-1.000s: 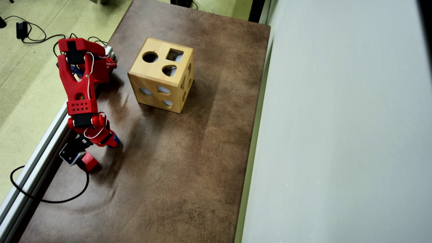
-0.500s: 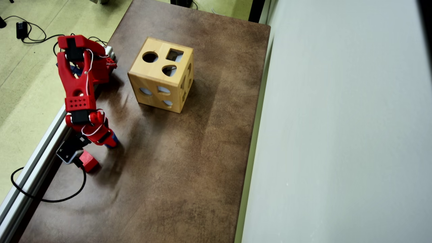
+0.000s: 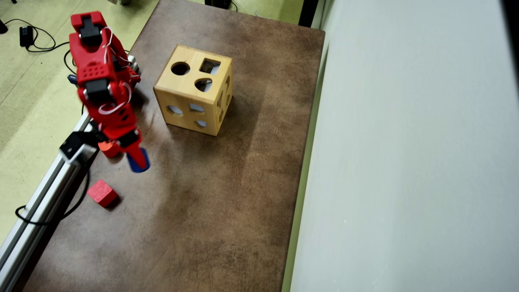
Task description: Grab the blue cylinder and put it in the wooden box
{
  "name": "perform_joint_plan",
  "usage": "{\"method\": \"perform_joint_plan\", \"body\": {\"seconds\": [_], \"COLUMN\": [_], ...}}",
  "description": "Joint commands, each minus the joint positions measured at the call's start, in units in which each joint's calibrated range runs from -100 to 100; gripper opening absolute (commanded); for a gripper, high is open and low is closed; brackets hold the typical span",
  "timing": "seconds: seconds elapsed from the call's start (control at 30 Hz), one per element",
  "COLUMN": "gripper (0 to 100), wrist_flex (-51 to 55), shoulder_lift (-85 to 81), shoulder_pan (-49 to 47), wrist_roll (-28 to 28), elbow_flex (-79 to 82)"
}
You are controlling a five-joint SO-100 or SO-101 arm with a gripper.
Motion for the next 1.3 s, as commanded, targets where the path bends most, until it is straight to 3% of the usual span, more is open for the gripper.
{"method": "perform_joint_plan", "body": {"seconds": [0.0, 0.27, 0.53, 1.03, 1.27], "gripper": [6, 6, 6, 6, 6], "wrist_flex": [5.39, 8.28, 19.30, 20.10, 20.10], "shoulder_lift": [-8.88, -16.01, -16.69, -19.58, -20.09], "shoulder_pan": [-8.45, -11.34, -20.93, -27.69, -31.92], "wrist_roll": [-0.15, -0.63, -1.66, -1.61, -1.61], "elbow_flex": [-3.67, -7.78, -8.94, -7.51, 1.34]}}
